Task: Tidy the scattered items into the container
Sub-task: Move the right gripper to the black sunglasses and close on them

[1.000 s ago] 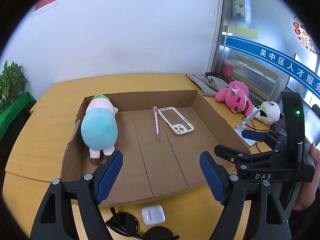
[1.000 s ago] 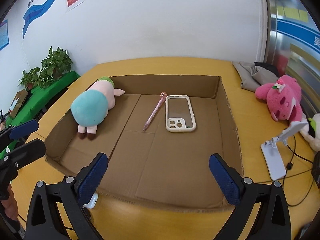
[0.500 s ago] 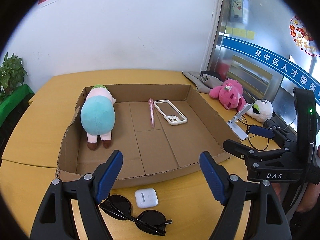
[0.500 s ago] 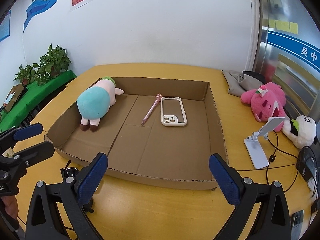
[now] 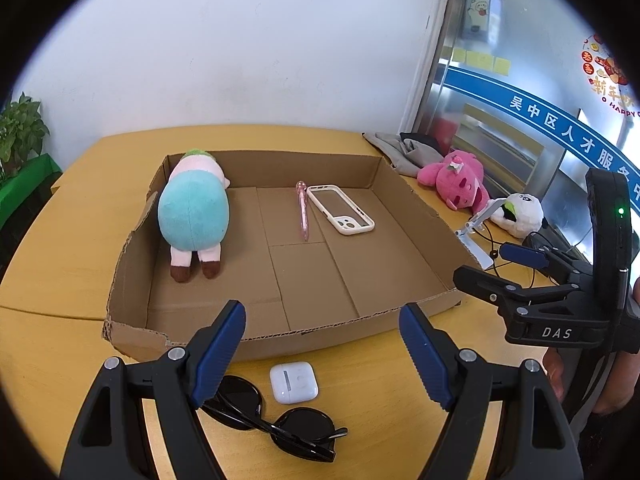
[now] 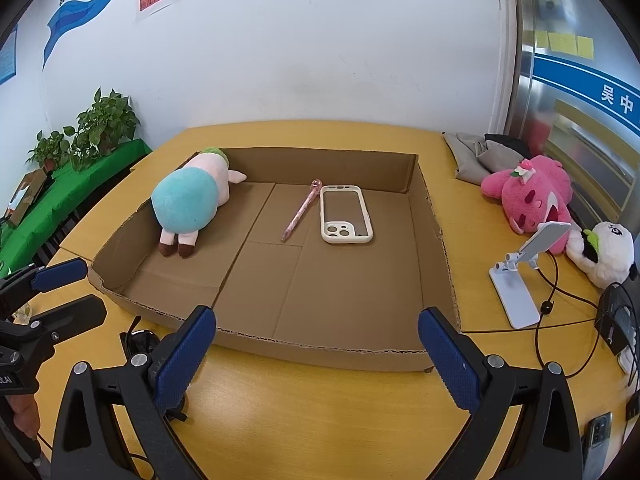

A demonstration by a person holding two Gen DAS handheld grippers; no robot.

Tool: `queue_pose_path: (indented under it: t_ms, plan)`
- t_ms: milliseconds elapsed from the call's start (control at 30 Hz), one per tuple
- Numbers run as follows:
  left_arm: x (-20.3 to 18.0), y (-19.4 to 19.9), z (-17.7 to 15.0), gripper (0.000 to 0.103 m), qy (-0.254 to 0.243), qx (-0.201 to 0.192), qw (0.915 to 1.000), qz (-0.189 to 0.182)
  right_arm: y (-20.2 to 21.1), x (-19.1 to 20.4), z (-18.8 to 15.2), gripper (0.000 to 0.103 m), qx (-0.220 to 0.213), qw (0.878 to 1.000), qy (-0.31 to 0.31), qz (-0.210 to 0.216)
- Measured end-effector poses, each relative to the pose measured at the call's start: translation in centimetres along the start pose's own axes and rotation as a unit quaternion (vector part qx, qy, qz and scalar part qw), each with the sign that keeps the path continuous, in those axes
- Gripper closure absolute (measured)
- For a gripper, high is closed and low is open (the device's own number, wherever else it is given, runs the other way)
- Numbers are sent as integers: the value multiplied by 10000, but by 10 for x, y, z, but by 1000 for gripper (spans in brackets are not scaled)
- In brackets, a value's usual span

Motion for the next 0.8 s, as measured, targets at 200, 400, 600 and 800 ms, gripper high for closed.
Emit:
queue_pose_path:
  t_ms: [200,400,600,800]
  plan:
    - [15,-4,-7,24,209,102,9997,53,-5,2,-5,0,85,10000,0,43]
    - [33,-6,-19,24,462,220,9986,93,-11,15,-16,0,241,9994,65,240]
    - [63,-4,-36,24,841,377,9956,173,-19,55,-44,0,530,9940,435,857]
    - [89,-7,-54,24,1332,606,9891,141,-25,115,-80,0,959,9753,723,1853]
Point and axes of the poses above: each gripper's, at about its wrist camera, not at the fingertips, and y roughly against the way its jaws point, x to its left, z to its top, the point moved 9 cm from there along -y, roughly the way its jaws point, and after that the axes turned 9 degrees about -x, right-handed, at the moved point
